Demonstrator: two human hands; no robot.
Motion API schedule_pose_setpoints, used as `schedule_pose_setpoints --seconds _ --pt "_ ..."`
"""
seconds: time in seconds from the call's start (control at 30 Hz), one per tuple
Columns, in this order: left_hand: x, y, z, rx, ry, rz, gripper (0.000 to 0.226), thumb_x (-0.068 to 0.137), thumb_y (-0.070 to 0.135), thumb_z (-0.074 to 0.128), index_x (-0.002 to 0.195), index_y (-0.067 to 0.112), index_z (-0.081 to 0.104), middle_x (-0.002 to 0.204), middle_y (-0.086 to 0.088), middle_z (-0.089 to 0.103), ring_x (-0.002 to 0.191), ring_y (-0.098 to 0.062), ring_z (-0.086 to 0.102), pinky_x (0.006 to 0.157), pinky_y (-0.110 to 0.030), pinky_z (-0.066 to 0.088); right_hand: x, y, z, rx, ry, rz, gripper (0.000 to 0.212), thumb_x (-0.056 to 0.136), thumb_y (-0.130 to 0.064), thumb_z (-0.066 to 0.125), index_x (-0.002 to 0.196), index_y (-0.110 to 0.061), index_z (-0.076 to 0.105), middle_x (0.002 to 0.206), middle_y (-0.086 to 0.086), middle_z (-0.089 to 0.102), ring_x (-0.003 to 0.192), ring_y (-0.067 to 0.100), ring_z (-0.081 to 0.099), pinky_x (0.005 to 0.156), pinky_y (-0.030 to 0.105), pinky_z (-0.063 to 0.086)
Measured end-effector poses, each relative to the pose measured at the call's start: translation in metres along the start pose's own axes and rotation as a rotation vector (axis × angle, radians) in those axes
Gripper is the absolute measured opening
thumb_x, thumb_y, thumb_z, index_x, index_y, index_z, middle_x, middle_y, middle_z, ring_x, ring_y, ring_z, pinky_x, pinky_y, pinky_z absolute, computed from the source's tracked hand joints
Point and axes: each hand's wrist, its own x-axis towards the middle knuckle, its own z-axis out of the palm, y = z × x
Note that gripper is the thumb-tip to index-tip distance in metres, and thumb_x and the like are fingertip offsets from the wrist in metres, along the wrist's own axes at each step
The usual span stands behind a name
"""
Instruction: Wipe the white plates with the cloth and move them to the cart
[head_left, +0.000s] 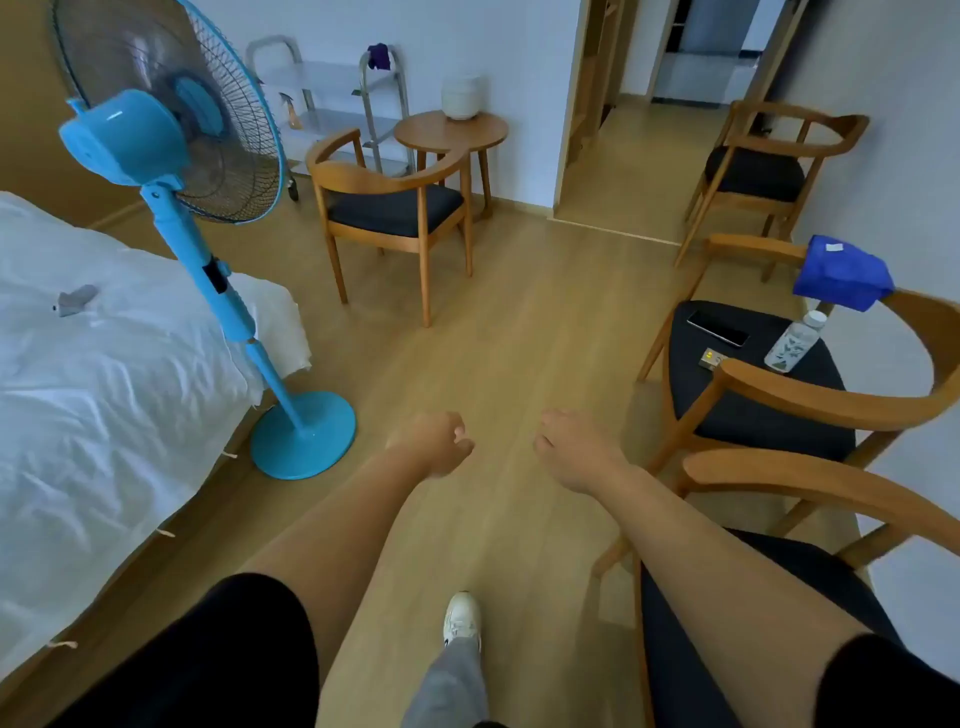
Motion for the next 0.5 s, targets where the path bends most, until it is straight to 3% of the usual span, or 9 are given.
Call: schedule_pose_setpoints --seconds 0.3,0.5 --pt "0.138 -0.022 -0.056 -0.004 -0.009 -0.002 0.036 0.095 0.04 0.044 0.122 0.018 0.054 0.122 -0.005 0.06 0.112 -0.025 0.054 0.089 -0.035 0.046 0.139 0.003 -0.024 -0.024 -0.026 0.026 0.039 0.098 -0.022 0.036 0.129 -0.001 0.047 0.134 0.017 0.049 0.125 0.031 0.042 0.101 0.037 0.036" --pt "0.216 -0.033 -0.096 -0.009 -0.005 0.027 0.034 0.095 0.036 0.045 0.121 0.017 0.055 0.121 -0.005 0.061 0.11 -0.026 0.055 0.09 -0.034 0.047 0.227 0.007 -0.047 -0.051 -0.002 0.054 0.036 0.098 -0.023 0.037 0.125 -0.004 0.05 0.131 0.016 0.052 0.122 0.03 0.045 0.095 0.033 0.036"
